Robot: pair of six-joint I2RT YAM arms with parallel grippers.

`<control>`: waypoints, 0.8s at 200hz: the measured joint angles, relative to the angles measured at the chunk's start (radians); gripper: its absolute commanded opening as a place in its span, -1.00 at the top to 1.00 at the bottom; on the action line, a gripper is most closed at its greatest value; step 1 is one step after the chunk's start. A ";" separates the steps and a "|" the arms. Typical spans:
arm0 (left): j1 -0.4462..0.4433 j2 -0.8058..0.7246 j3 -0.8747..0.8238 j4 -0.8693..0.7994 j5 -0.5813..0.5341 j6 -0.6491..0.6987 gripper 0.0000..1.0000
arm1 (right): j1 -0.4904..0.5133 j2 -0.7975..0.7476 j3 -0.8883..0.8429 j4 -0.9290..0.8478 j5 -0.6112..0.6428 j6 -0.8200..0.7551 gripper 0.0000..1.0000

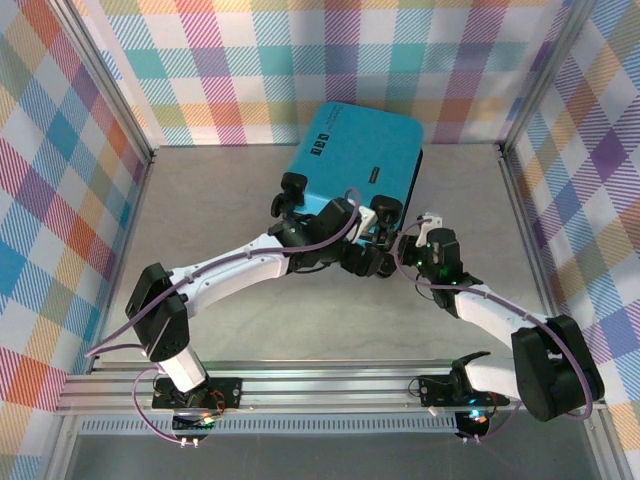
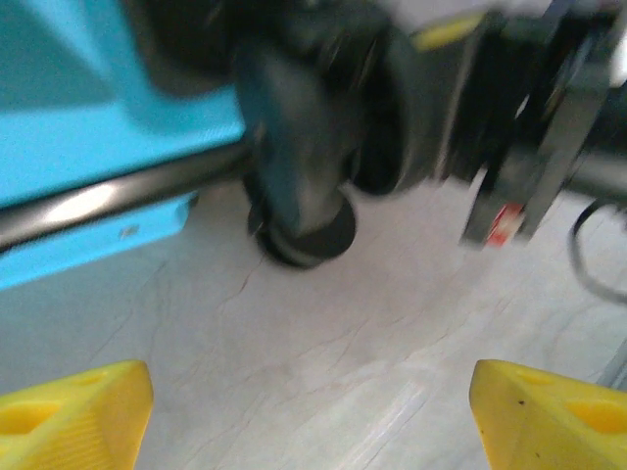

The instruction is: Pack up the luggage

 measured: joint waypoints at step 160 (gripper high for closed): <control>-0.002 0.272 0.288 -0.039 -0.126 -0.050 -0.18 | 0.031 -0.038 -0.043 0.022 -0.023 -0.001 1.00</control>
